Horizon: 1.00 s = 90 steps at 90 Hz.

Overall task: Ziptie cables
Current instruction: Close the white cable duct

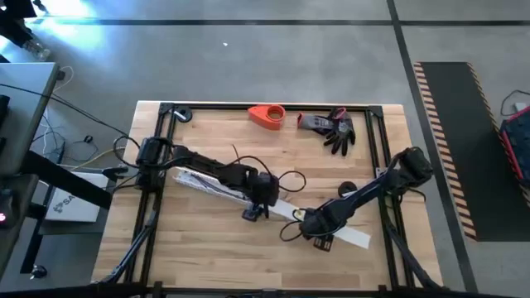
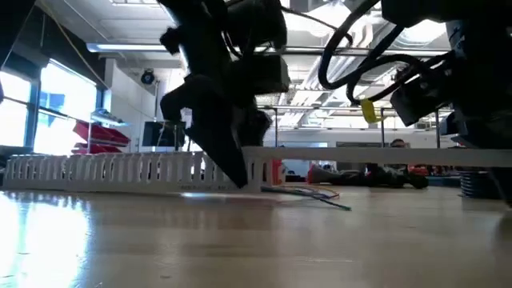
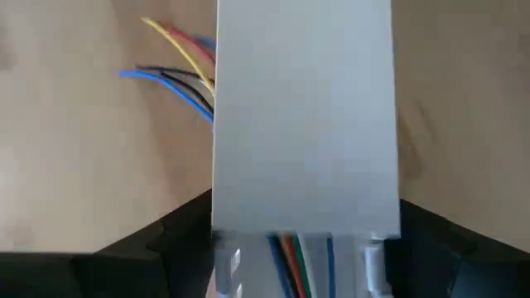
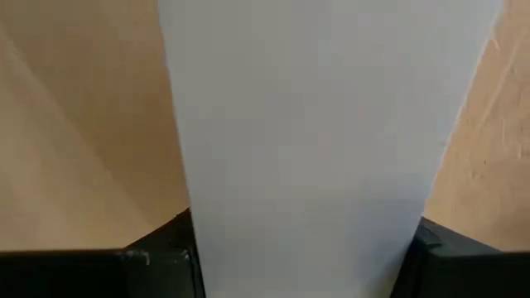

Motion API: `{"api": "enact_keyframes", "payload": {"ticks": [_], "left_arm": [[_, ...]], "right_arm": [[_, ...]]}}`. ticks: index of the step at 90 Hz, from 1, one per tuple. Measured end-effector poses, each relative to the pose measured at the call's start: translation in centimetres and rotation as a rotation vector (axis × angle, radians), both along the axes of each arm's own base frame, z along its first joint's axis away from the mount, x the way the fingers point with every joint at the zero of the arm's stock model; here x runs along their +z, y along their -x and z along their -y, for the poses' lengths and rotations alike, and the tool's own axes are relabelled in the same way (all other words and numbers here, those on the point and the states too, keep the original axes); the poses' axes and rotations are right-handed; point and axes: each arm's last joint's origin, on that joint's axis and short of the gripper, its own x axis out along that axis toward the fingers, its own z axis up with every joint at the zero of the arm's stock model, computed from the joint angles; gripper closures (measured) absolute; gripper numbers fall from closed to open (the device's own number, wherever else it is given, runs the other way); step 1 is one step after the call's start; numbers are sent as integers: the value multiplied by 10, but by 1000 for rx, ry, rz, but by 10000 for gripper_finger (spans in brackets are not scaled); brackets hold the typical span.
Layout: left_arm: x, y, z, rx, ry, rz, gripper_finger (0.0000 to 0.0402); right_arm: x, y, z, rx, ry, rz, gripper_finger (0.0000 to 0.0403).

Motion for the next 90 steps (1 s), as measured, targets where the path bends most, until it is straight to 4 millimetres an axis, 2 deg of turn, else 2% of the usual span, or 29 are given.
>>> {"api": "enact_keyframes", "payload": {"ticks": [8, 19, 47, 68, 90], "left_arm": [[14, 5, 4, 3, -29, 27, 142], [20, 11, 8, 32, -27, 4, 142], [2, 29, 6, 60, -159, -154, 142], [-17, 35, 8, 55, -153, -100, 144], [-19, 33, 12, 83, -83, -56, 173]], "right_arm": [[0, 1, 0, 3, -6, -6, 208], [0, 1, -1, 7, -9, -10, 208], [0, 1, 0, 5, -10, -17, 208], [0, 2, 0, 6, -8, -23, 208], [5, 6, 0, 6, -6, -37, 208]]}}
